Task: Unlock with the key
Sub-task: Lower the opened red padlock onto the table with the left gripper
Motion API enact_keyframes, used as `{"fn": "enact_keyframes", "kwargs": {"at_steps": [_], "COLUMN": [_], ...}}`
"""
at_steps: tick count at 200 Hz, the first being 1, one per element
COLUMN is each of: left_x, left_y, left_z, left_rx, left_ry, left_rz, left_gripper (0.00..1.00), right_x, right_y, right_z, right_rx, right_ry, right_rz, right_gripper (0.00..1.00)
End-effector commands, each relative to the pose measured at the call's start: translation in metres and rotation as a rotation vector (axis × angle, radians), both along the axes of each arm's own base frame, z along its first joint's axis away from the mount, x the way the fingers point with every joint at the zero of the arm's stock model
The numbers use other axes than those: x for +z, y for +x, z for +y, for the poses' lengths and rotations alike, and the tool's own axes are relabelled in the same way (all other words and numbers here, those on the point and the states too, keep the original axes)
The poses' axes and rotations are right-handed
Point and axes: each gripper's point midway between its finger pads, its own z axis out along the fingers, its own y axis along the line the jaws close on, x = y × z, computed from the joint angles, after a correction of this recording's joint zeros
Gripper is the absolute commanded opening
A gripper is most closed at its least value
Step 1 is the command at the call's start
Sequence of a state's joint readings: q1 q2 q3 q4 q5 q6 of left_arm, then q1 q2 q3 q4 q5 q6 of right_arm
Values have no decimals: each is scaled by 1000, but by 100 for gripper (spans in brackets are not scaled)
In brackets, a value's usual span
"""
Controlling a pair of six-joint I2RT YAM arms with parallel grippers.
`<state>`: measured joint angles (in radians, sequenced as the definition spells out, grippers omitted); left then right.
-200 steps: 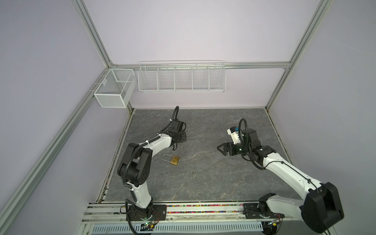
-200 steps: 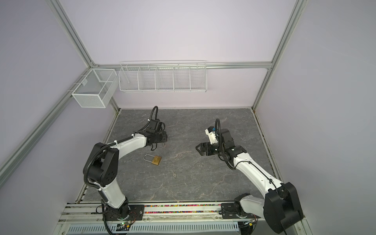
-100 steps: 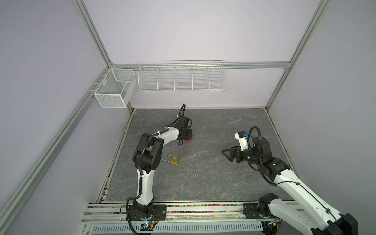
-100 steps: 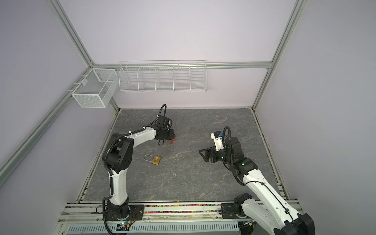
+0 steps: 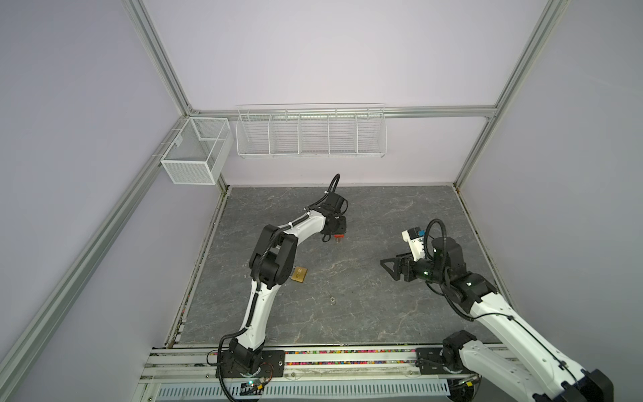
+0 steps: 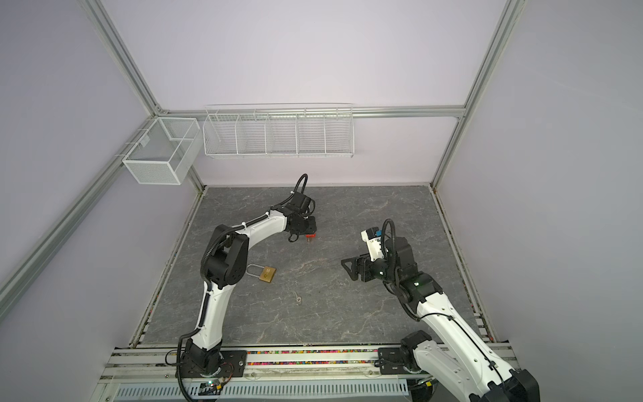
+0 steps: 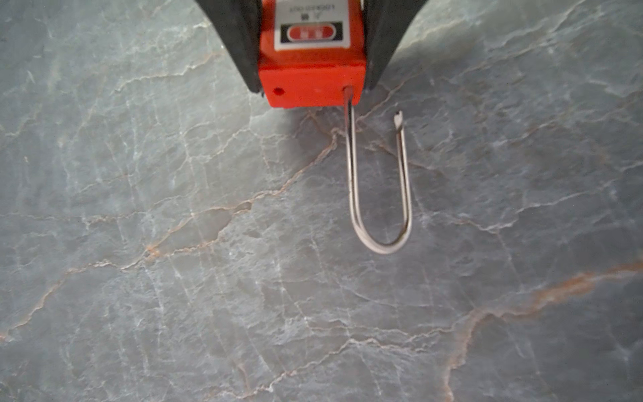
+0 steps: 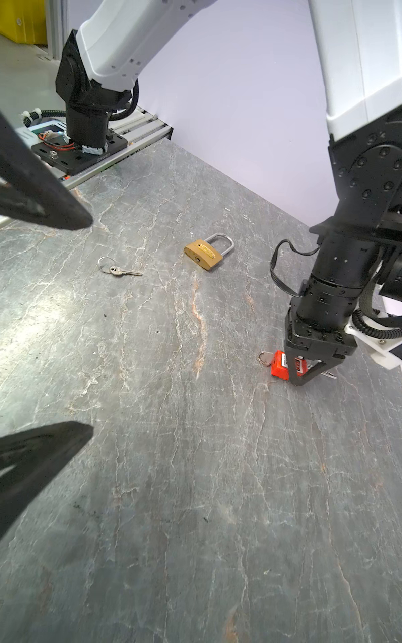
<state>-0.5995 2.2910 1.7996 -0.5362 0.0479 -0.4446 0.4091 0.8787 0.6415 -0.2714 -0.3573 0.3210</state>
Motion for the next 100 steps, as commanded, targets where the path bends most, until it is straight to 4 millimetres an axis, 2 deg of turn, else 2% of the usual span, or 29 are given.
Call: {"fn": "enact_keyframes", "kwargs": {"at_steps": [1,43,76,100], "left_x": [-33,-25,-15,5], "left_y": [-19,-20,-21,-20], "left_z": [7,-14,-26,-29], "left_rx": [17,-13,-29,-30], "left_ry": [93,96,75,46], "left_rz": [96,72,46,-2], "left_gripper": [27,49,79,86], "right_x": [0,3,6,4], "right_y": [-4,-4,-4,-3], "right_z": [-4,-5,-5,-5], "right_rx": [-1,0,3,0], "right_ry": [-12,-20,-21,-21], "right_rz": [-15,-19,-23,-18], "right_gripper": [88,88,88,88]}}
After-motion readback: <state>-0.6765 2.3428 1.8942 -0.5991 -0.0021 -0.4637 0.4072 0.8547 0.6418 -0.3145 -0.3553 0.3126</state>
